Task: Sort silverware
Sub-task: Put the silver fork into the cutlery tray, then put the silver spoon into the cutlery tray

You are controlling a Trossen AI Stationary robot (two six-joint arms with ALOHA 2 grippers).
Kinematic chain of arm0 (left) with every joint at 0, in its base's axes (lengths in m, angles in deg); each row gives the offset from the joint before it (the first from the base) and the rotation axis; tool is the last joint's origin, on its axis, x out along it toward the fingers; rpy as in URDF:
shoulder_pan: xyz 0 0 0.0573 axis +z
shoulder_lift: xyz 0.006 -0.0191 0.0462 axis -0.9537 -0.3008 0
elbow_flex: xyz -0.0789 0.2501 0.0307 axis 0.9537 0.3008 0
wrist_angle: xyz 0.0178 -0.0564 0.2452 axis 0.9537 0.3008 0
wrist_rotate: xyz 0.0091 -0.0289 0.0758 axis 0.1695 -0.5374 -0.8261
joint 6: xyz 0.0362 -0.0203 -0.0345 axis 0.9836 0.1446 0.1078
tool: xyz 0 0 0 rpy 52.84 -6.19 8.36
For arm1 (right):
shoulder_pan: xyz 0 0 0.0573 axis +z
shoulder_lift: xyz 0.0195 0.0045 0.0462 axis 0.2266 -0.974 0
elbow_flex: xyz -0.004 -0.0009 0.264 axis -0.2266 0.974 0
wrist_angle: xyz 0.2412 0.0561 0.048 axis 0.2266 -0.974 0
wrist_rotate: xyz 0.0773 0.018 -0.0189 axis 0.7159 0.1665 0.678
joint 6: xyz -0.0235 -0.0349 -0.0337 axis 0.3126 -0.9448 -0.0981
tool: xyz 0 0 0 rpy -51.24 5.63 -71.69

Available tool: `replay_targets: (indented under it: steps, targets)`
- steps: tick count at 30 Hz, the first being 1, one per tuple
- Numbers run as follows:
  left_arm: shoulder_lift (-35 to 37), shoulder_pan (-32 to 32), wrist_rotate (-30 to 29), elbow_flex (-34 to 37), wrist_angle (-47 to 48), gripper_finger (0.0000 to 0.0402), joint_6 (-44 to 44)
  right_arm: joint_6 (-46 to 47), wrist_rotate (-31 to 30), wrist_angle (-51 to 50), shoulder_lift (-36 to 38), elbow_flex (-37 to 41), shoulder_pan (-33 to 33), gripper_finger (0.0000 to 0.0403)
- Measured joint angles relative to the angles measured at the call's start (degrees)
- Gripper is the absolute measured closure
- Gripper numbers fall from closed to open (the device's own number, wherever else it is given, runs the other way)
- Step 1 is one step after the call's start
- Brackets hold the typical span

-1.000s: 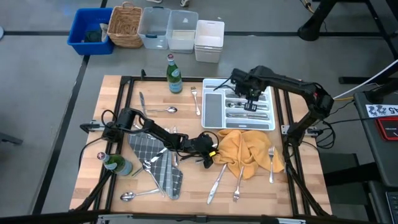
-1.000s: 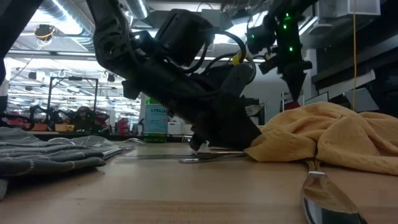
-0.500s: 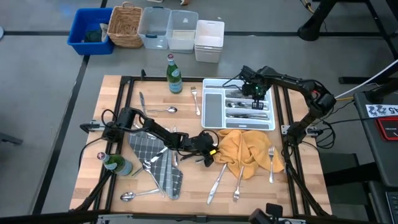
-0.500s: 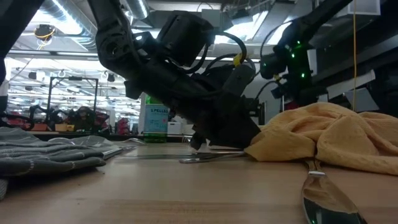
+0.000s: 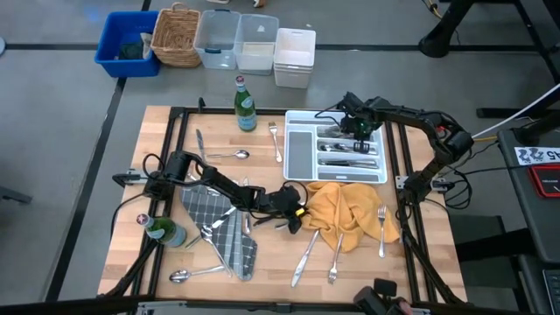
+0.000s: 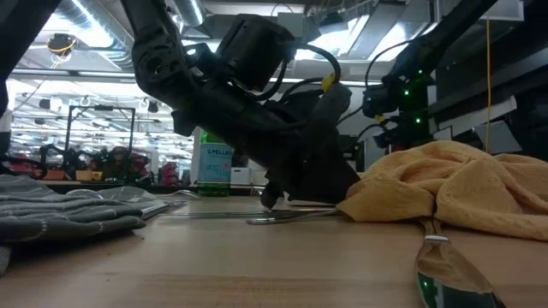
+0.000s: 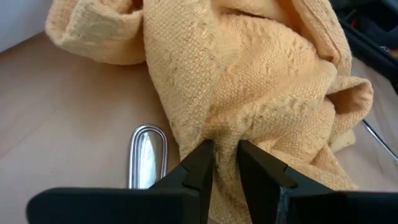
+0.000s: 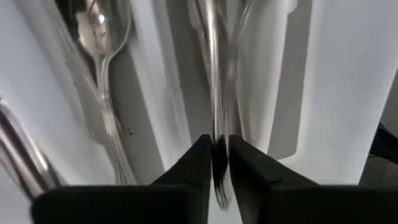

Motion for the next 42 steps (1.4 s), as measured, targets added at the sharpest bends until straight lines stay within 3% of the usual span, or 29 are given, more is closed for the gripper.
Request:
replay_targets:
  steps: [7, 12, 18, 27, 34, 42]
  targets:
    - [0.0, 0.0, 0.0, 0.0, -2.7, 0.0335, -0.2, 0.1, -0.3, 2.1, 0.0, 0.0, 0.0, 0.0304]
    - [0.7, 0.2, 0.0, 0.0, -6.0, 0.0335, -0.1, 0.1, -0.5, 2.0, 0.0, 0.0, 0.0, 0.0300]
    - [5.1, 1.2, 0.0, 0.0, -3.0, 0.0335, 2.6, 0.2, -0.5, 1.9, 0.0, 0.0, 0.1, 0.0299]
    - [17.9, 5.7, 0.0, 0.0, 20.3, 0.0335, 6.0, 0.7, -0.4, 1.6, 0.0, 0.0, 0.1, 0.0299]
    - [28.4, 11.4, 0.0, 0.0, 41.3, 0.0335, 3.2, 9.1, 1.0, 1.4, 0.0, -0.1, 0.1, 0.0299]
    - [34.3, 20.6, 0.0, 0.0, 63.3, 0.0335, 12.9, 10.9, 6.1, 1.6, 0.0, -0.1, 0.1, 0.0299]
